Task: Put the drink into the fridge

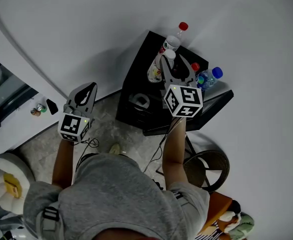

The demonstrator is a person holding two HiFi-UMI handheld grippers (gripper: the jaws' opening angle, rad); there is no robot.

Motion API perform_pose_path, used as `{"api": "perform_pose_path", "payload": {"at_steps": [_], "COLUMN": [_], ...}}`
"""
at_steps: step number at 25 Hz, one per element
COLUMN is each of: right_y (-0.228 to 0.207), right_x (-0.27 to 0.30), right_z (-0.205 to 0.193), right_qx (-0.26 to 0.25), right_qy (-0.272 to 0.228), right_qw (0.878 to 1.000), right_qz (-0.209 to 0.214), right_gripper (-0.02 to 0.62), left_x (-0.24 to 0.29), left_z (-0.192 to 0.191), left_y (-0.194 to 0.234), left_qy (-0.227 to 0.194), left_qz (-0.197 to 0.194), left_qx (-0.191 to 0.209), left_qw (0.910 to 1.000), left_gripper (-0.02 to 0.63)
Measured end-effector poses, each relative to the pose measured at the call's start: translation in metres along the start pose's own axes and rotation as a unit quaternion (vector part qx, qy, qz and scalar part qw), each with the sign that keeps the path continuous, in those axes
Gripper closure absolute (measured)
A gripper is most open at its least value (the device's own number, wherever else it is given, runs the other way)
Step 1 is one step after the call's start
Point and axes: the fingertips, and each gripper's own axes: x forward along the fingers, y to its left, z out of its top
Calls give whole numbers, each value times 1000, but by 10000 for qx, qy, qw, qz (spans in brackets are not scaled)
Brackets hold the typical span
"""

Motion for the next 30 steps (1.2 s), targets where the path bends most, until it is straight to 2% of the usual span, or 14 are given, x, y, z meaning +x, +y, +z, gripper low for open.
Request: {"api": "perform_pose_path", "payload": {"at_steps": [13, 20, 30], "right_y": [-1, 3, 23], "right_x": [-1, -18, -74], "right_z": [2, 23, 50], "right_qx": [-114, -161, -352], "right_qy": [3, -359, -715], "right_qw": [9999, 9991, 9964], "right_qz": [-124, -135, -280], "right_gripper": [405, 407, 407], "left_x": [-8, -17, -24], "left_z": [0, 1, 1], "left_y": [-2, -6, -24], "left_qy": [-45, -69, -23], "left_qz": [37, 30, -326], "left_qx": [-45, -68, -125], "left_qw": [10000, 9999, 9994], "left_gripper": [601, 601, 601]}}
